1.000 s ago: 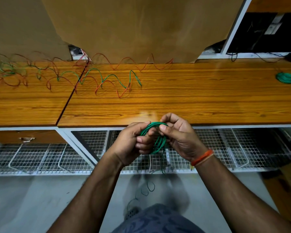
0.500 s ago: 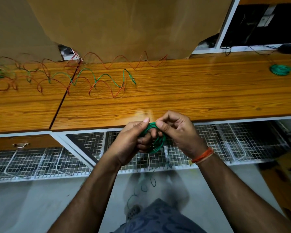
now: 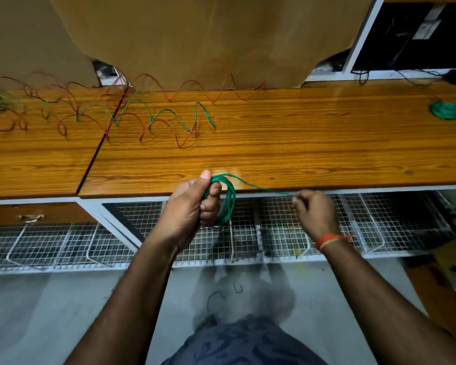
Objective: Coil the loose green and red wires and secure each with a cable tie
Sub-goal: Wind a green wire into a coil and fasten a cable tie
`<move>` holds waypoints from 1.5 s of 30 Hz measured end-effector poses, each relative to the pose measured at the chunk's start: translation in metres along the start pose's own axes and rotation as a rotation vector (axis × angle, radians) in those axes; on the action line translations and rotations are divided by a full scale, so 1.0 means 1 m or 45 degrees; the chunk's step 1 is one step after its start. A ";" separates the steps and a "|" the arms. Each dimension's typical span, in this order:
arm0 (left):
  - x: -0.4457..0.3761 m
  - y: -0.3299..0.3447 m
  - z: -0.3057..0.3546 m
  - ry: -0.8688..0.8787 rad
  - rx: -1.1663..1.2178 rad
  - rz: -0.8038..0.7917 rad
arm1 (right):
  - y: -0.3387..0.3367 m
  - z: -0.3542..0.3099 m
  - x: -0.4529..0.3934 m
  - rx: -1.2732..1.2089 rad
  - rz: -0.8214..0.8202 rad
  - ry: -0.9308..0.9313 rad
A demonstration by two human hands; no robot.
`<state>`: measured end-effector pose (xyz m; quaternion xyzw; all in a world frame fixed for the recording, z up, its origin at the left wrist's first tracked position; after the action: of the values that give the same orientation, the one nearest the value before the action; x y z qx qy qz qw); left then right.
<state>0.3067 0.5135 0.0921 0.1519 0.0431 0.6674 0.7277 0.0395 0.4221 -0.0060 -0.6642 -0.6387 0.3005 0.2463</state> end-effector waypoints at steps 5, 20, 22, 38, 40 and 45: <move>0.000 0.019 0.009 0.038 -0.112 0.007 | 0.031 -0.069 0.031 -0.697 -0.645 -0.136; 0.008 0.030 0.010 0.018 0.036 0.049 | 0.003 -0.019 0.041 0.031 -1.361 -0.108; 0.006 0.029 0.010 -0.005 0.041 0.109 | -0.011 -0.016 0.035 -0.102 -1.109 -0.124; -0.004 0.065 0.001 -0.041 0.167 -0.016 | -0.023 -0.097 0.057 -0.913 -0.548 -0.390; -0.003 0.066 0.000 -0.049 0.172 -0.049 | -0.021 -0.101 0.057 -0.955 -0.467 -0.401; -0.001 0.059 -0.004 -0.010 -0.120 -0.049 | -0.020 -0.105 0.054 -0.927 -0.280 -0.416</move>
<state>0.2491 0.5165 0.1046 0.1191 0.0116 0.6539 0.7471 0.1004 0.4832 0.0771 -0.5791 -0.8012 0.1284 -0.0787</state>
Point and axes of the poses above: each hand's wrist, its own x-axis away from the middle knuckle, its own y-axis out of the palm, z = x × y, the point moved 2 cm from there along -x, towards the middle knuckle, and after that the axes turned 11 degrees about -x, right-handed, at the moved point
